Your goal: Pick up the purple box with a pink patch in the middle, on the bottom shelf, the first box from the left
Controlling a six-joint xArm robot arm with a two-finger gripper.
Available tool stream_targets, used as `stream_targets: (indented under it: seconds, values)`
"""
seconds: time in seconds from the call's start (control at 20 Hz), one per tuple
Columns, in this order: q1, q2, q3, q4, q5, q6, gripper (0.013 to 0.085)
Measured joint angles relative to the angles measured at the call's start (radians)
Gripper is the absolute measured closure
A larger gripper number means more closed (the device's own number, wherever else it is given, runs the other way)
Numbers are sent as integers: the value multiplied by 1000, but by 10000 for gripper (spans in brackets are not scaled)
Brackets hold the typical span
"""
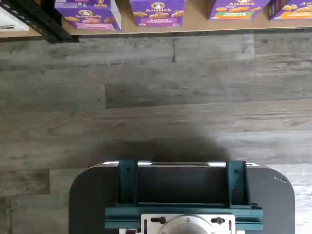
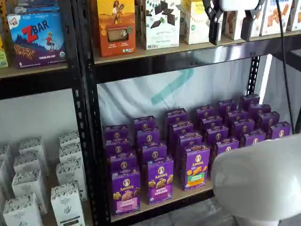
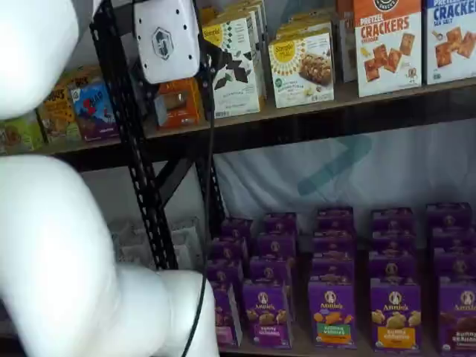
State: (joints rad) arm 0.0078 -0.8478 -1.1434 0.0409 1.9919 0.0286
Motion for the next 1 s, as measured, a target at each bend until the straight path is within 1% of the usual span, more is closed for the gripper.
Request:
stream_targets:
  seconds: [0.1, 0.4, 0.6, 0.85, 1.0]
  values:
    - [16, -1, 1, -18, -3, 8, 130]
    - [16, -3, 9, -15, -11, 10, 130]
    - [26, -7, 28, -17, -22, 19, 130]
    - [66, -17, 69, -39, -49, 50, 130]
    - [95, -32, 108, -57, -87, 73, 130]
